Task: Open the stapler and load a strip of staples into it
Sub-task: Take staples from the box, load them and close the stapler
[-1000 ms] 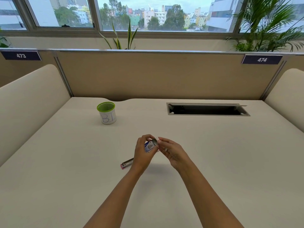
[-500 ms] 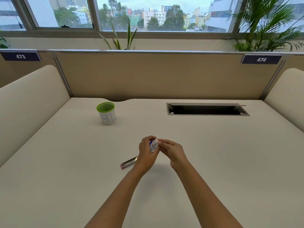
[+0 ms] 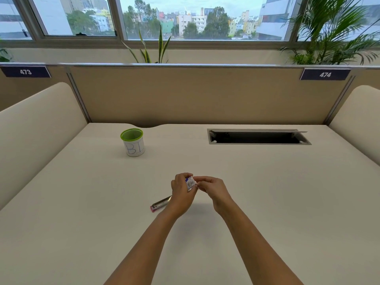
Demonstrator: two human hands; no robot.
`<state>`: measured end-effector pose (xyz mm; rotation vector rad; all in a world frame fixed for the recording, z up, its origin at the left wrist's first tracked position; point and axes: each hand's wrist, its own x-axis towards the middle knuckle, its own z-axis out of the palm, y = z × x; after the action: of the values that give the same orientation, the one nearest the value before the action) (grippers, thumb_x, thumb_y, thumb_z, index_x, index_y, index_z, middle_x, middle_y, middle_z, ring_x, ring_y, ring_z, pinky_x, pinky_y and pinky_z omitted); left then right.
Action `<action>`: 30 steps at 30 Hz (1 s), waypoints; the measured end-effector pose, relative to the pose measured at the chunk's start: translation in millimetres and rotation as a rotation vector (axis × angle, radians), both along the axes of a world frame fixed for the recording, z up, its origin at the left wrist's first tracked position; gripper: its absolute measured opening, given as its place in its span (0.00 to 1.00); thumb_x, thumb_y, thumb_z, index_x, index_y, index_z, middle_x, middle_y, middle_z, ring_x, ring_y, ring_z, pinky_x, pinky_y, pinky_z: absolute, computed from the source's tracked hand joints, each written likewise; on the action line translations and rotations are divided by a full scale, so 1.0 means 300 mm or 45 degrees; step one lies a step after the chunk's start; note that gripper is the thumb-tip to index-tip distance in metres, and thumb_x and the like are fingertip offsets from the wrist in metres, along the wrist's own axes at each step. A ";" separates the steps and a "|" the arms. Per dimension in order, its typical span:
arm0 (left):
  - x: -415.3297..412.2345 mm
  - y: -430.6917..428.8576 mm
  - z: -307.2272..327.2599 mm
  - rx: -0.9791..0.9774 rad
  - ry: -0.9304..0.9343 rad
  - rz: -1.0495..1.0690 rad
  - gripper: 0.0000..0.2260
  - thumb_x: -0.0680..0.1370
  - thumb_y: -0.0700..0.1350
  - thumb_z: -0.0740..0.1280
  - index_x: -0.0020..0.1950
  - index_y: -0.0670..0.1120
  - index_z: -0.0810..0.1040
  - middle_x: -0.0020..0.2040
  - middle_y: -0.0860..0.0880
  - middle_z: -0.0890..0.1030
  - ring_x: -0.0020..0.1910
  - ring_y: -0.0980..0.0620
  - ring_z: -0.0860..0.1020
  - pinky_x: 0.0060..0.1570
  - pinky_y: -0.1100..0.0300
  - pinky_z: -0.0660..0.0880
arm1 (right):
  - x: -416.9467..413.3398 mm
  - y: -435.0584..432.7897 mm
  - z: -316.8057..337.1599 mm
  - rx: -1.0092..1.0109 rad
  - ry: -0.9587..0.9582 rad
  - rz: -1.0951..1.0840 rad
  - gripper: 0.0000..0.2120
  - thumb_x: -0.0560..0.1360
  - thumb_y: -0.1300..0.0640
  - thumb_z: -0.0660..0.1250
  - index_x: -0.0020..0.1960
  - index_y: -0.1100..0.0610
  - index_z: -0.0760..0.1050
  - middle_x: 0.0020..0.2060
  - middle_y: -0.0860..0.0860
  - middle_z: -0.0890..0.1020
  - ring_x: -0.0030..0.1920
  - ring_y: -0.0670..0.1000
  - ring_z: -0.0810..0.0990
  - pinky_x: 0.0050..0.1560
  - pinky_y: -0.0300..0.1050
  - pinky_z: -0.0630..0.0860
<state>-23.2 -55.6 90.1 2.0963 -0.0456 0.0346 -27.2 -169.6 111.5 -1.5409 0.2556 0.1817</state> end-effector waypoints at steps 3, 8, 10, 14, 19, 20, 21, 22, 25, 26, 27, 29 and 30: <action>-0.004 0.002 -0.006 0.028 0.012 0.000 0.17 0.78 0.47 0.62 0.65 0.44 0.65 0.65 0.44 0.66 0.65 0.48 0.62 0.55 0.61 0.67 | 0.000 0.006 -0.006 -0.068 0.005 0.031 0.16 0.72 0.69 0.60 0.48 0.55 0.83 0.48 0.52 0.84 0.52 0.49 0.80 0.56 0.40 0.74; -0.007 0.006 -0.021 0.069 0.003 0.003 0.16 0.78 0.46 0.62 0.64 0.44 0.65 0.64 0.45 0.66 0.64 0.47 0.62 0.53 0.61 0.65 | 0.003 0.012 -0.027 -0.111 0.010 0.043 0.17 0.71 0.69 0.60 0.49 0.55 0.83 0.51 0.53 0.83 0.55 0.50 0.79 0.58 0.41 0.74; -0.008 0.011 -0.029 0.078 -0.013 -0.005 0.15 0.78 0.46 0.62 0.63 0.45 0.66 0.63 0.45 0.67 0.63 0.47 0.62 0.54 0.60 0.65 | 0.004 0.008 -0.033 -0.085 0.026 0.046 0.17 0.71 0.70 0.60 0.46 0.54 0.82 0.53 0.55 0.83 0.56 0.52 0.79 0.61 0.44 0.74; -0.013 0.028 -0.042 0.048 -0.042 0.045 0.15 0.77 0.45 0.63 0.63 0.45 0.68 0.62 0.46 0.69 0.63 0.47 0.63 0.57 0.59 0.64 | -0.003 0.000 -0.039 0.087 0.058 -0.038 0.18 0.73 0.75 0.55 0.53 0.61 0.78 0.50 0.61 0.79 0.55 0.55 0.79 0.57 0.42 0.76; -0.009 0.102 -0.052 0.057 -0.120 0.150 0.14 0.76 0.41 0.65 0.62 0.45 0.73 0.60 0.43 0.72 0.63 0.45 0.66 0.58 0.61 0.62 | -0.010 -0.013 -0.072 0.156 0.001 -0.178 0.11 0.76 0.69 0.59 0.55 0.63 0.76 0.48 0.61 0.81 0.48 0.52 0.82 0.50 0.38 0.79; -0.014 0.127 -0.059 0.056 -0.119 0.180 0.14 0.76 0.40 0.66 0.61 0.45 0.74 0.60 0.43 0.71 0.62 0.45 0.66 0.58 0.61 0.62 | -0.015 -0.019 -0.081 0.179 -0.003 -0.186 0.10 0.76 0.69 0.62 0.55 0.64 0.76 0.48 0.62 0.81 0.47 0.53 0.82 0.50 0.38 0.79; -0.018 0.154 -0.065 0.051 -0.127 0.220 0.14 0.75 0.39 0.66 0.60 0.44 0.75 0.59 0.42 0.71 0.62 0.44 0.66 0.58 0.61 0.63 | -0.019 -0.027 -0.088 0.186 -0.002 -0.199 0.10 0.75 0.68 0.64 0.55 0.65 0.76 0.47 0.62 0.81 0.46 0.53 0.82 0.51 0.38 0.79; -0.024 0.183 -0.076 0.040 -0.132 0.266 0.14 0.74 0.38 0.67 0.60 0.43 0.76 0.59 0.40 0.71 0.61 0.43 0.67 0.59 0.59 0.64 | -0.022 -0.035 -0.096 0.179 0.004 -0.213 0.10 0.75 0.68 0.64 0.55 0.65 0.76 0.47 0.62 0.81 0.44 0.52 0.82 0.51 0.39 0.79; -0.052 0.268 -0.113 0.001 -0.131 0.424 0.15 0.74 0.36 0.68 0.60 0.40 0.76 0.57 0.38 0.71 0.60 0.40 0.69 0.58 0.55 0.69 | -0.017 -0.055 -0.124 0.091 0.084 -0.253 0.09 0.75 0.69 0.63 0.53 0.61 0.76 0.49 0.61 0.80 0.44 0.51 0.82 0.58 0.46 0.77; -0.065 0.293 -0.125 0.008 -0.118 0.476 0.15 0.74 0.36 0.68 0.61 0.39 0.76 0.57 0.38 0.71 0.60 0.40 0.70 0.57 0.56 0.70 | -0.015 -0.060 -0.132 0.059 0.120 -0.245 0.10 0.74 0.70 0.64 0.53 0.60 0.76 0.50 0.60 0.80 0.46 0.52 0.81 0.60 0.47 0.76; -0.073 0.315 -0.139 0.027 -0.113 0.523 0.16 0.74 0.35 0.68 0.61 0.38 0.75 0.57 0.37 0.71 0.59 0.40 0.70 0.55 0.57 0.70 | -0.014 -0.066 -0.136 0.037 0.156 -0.225 0.12 0.73 0.71 0.64 0.54 0.60 0.76 0.52 0.60 0.79 0.49 0.53 0.80 0.62 0.48 0.75; -0.090 0.358 -0.170 0.071 -0.107 0.596 0.16 0.74 0.36 0.67 0.62 0.38 0.74 0.58 0.36 0.71 0.59 0.39 0.71 0.56 0.57 0.68 | -0.019 -0.071 -0.140 0.054 0.213 -0.179 0.14 0.72 0.72 0.65 0.57 0.64 0.75 0.52 0.59 0.78 0.52 0.54 0.78 0.63 0.47 0.74; -0.100 0.377 -0.184 0.085 -0.093 0.624 0.16 0.74 0.36 0.67 0.62 0.37 0.74 0.58 0.36 0.72 0.59 0.38 0.71 0.56 0.57 0.68 | -0.023 -0.072 -0.140 0.082 0.235 -0.173 0.15 0.73 0.73 0.64 0.59 0.66 0.74 0.52 0.59 0.77 0.52 0.54 0.77 0.63 0.46 0.73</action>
<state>-53.2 57.5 35.0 2.1256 0.4279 0.4093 -34.2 -191.1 69.5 -1.4385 0.4947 0.2233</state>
